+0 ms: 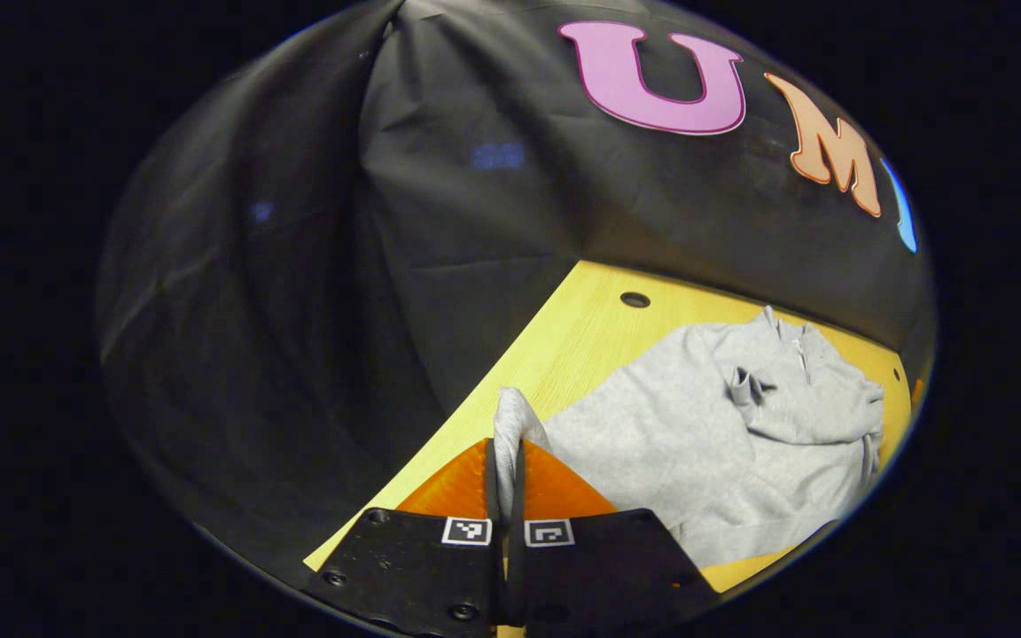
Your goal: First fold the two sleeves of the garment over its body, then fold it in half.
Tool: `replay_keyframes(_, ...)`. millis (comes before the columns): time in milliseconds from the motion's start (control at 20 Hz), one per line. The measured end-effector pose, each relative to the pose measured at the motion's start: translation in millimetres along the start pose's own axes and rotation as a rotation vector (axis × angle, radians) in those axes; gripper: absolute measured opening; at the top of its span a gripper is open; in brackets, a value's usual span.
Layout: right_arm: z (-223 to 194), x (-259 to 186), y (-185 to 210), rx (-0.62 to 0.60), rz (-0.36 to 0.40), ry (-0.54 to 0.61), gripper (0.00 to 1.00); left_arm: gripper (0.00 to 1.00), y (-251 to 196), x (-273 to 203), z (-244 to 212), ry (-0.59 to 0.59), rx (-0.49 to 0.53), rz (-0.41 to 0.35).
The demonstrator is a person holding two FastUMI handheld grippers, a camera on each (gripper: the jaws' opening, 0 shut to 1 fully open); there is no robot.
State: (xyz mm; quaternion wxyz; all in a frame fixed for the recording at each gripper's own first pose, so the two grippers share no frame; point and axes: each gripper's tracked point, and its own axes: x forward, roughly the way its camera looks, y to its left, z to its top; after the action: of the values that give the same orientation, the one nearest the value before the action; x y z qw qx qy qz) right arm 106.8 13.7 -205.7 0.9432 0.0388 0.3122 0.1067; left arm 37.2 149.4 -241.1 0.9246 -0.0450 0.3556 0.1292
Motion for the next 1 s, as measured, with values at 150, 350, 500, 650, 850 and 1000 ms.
replay_keyframes(150, -3, -13, -20, 0.016, -0.034, -0.008, 0.98, 0.00, -20, 1, 30, -0.040, 0.015, -0.031)
replay_keyframes(350, -13, -32, -47, 0.047, -0.086, -0.007, 0.98, 0.00, -67, 9, 64, -0.087, 0.057, -0.098)
replay_keyframes(500, -24, -45, -67, 0.079, -0.119, 0.001, 0.98, 0.00, -112, 13, 85, -0.119, 0.097, -0.163)
replay_keyframes(650, -33, -58, -81, 0.104, -0.147, 0.004, 0.98, 0.00, -158, 10, 102, -0.148, 0.135, -0.231)
replay_keyframes(850, -43, -78, -100, 0.119, -0.184, 0.000, 0.98, 0.00, -219, -2, 119, -0.178, 0.170, -0.320)
replay_keyframes(1000, -51, -94, -117, 0.143, -0.217, 0.000, 0.98, 0.00, -268, -10, 124, -0.189, 0.188, -0.387)
